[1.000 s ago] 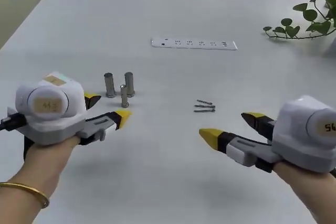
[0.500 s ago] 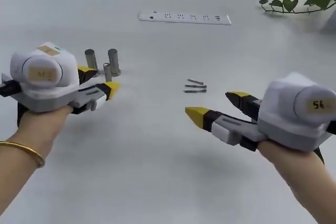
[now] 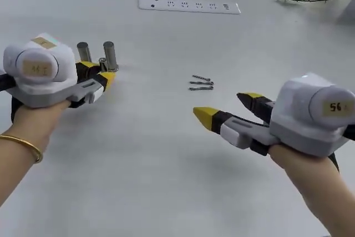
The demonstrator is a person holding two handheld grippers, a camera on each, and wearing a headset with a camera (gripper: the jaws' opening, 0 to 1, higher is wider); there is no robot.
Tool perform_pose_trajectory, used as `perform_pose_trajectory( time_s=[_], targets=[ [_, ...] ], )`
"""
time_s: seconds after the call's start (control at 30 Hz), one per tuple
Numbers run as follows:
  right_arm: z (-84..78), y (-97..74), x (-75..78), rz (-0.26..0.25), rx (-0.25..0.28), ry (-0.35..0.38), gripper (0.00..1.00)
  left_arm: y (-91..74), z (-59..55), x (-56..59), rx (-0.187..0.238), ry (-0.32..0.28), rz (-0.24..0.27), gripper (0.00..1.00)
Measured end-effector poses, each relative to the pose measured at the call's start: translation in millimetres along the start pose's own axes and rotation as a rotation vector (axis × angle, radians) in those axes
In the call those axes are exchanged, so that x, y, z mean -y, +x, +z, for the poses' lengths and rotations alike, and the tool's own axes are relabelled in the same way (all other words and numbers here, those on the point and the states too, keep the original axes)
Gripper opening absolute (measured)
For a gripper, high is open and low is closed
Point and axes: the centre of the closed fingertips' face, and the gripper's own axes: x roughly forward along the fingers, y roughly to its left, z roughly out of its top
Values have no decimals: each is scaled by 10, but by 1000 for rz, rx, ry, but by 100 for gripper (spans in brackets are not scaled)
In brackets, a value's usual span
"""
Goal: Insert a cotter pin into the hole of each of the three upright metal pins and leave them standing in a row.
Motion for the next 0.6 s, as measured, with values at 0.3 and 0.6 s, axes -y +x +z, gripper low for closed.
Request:
perform_pose_trajectory(
  time_s=[0.3, 0.6],
  targets=[
    [-34, -9, -27, 0, -8, 1, 57, 5, 2, -47, 7, -17, -4, 6],
    [-23, -17, -44, 2, -7, -4, 57, -9, 4, -30, 7, -15, -4, 6]
  ],
)
